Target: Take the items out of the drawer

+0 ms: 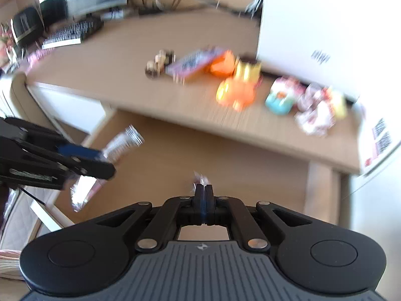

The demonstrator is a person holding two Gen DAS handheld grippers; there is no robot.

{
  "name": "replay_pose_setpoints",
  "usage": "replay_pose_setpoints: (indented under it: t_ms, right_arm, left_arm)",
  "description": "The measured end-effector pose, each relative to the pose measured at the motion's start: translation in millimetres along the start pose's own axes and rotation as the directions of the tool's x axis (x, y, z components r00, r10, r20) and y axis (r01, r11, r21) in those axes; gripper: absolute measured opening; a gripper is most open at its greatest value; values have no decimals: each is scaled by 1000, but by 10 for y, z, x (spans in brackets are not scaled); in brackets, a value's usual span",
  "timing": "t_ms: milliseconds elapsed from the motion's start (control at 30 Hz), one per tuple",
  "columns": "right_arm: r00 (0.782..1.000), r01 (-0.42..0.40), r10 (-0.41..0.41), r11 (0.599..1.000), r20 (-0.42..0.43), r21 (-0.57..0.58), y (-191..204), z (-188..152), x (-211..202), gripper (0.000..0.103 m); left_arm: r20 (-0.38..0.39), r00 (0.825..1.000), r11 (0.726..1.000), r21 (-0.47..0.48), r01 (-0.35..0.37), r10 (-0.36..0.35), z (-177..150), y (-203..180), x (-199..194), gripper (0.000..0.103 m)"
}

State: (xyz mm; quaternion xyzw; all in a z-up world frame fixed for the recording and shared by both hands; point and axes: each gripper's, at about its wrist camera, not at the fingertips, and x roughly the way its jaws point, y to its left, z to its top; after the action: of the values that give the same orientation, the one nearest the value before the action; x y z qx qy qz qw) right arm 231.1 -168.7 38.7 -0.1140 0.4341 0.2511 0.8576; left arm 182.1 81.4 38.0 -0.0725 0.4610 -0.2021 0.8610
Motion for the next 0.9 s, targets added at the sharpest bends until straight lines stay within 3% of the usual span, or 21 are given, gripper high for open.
replay_pose_setpoints:
  t_ms: [133,233,300,333,467,600,667,733,833,900]
  right_arm:
    - [1000,15,-15,1000,-3,7,-278,8,55,1]
    - [995,-39,50,991,-81,132,-340,-38,333,8]
    - [986,-52,88,970,-144,237,-405,-89,602,48]
    - [982,-51,99,961,-162,273,-425,-93,741,54]
    - [965,15,84,928,-247,373,-427,-83,1364,56]
    - [936,114,96,827,-338,551,-567,-128,1737,57]
    - [924,123,120,806,-364,579,-568,-148,1849,57]
    - [914,115,136,817,-383,565,-527,-145,1913,57]
    - [888,70,166,873,-429,483,-437,-123,1986,57]
    - [883,75,125,914,-453,398,-409,-110,1996,56]
  left_arm:
    - [12,1000,1000,1,4,-4,48,-27,18,36]
    - [7,1000,1000,-8,0,0,47,-9,47,36]
    - [-2,1000,999,-32,-6,6,49,28,93,36]
    - [-7,1000,999,-45,-12,12,46,51,109,36]
    - [-28,999,995,-91,-37,34,45,127,193,36]
    - [-51,995,991,-98,-94,90,71,152,282,36]
    - [-54,988,986,-69,-149,145,103,129,305,36]
    - [-51,983,983,-57,-177,174,138,121,317,36]
    - [-46,984,982,-67,-177,175,176,137,338,36]
    - [-44,984,982,-74,-175,172,192,144,361,36]
